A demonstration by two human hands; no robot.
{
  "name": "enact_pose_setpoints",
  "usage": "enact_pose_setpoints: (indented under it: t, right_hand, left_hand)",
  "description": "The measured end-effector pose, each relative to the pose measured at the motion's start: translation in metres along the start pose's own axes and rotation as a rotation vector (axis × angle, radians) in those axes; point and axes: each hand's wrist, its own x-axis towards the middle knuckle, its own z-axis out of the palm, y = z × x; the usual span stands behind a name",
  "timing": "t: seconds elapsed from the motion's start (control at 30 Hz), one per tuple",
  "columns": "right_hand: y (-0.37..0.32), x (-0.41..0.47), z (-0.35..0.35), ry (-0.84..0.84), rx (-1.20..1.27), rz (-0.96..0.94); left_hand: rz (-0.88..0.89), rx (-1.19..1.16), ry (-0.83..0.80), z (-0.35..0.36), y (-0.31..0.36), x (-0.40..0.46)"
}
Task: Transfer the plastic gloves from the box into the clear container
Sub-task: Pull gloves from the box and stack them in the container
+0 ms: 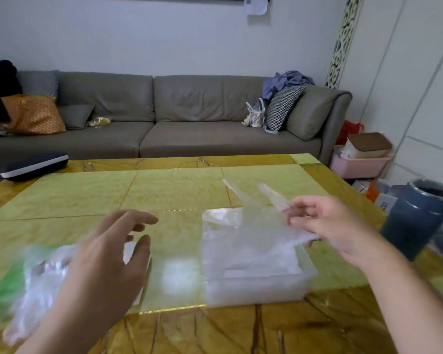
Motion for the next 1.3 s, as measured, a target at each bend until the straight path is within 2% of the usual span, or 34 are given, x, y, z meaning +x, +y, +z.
enact_pose_setpoints:
  t: [0.07, 0.13, 0.17, 0.23, 0.37, 0.43, 0.67, 0.77, 0.83, 0.93, 1.03, 1.1, 1.3]
  right_hand:
    - [0.005, 0.005, 0.006, -0.027, -0.161, -0.011]
    - [0.009, 0.010, 0.009, -0.090, -0.274, -0.033]
    - [0.012, 0.011, 0.009, -0.110, -0.318, -0.047]
    - [0.016, 0.014, 0.011, -0.121, -0.399, -0.075]
    - [0.021, 0.017, 0.016, -0.073, -0.552, -0.111]
    - [0.022, 0.020, 0.014, -0.034, -0.569, -0.107]
    - [0.016, 0.012, 0.002, -0.023, -0.796, -0.087]
    - [0.000, 0.003, 0.005, 0.034, -0.875, -0.159]
    - [-0.013, -0.007, 0.016, 0.021, -0.799, -0.232]
    - [-0.021, -0.020, 0.036, -0.098, -0.699, -0.141]
    - [-0.010, -0.021, 0.046, -0.195, -0.881, -0.030]
    - [-0.003, -0.016, 0.047, -0.244, -1.018, 0.020]
    - [0.001, -0.002, 0.054, -0.333, -1.063, 0.103]
  left_hand:
    - [0.101, -0.065, 0.031, 0.006, 0.025, 0.001]
    - [0.280, -0.093, 0.056, 0.017, 0.052, 0.004]
    - [0.362, -0.095, 0.025, 0.028, 0.066, 0.007]
    - [0.436, -0.037, -0.168, 0.055, 0.085, 0.014]
    - [0.290, 0.321, -0.620, 0.116, 0.079, 0.030]
    - [0.211, 0.444, -0.786, 0.132, 0.071, 0.036]
    - [0.033, 0.403, -1.010, 0.141, 0.070, 0.060]
    - [0.029, 0.434, -1.013, 0.143, 0.071, 0.062]
    - [0.060, 0.470, -0.975, 0.148, 0.074, 0.059]
    - [0.119, 0.497, -0.908, 0.154, 0.076, 0.054]
    - [0.119, 0.478, -0.886, 0.156, 0.076, 0.053]
    - [0.101, 0.441, -0.907, 0.153, 0.074, 0.053]
    - [-0.024, 0.267, -1.022, 0.129, 0.070, 0.061]
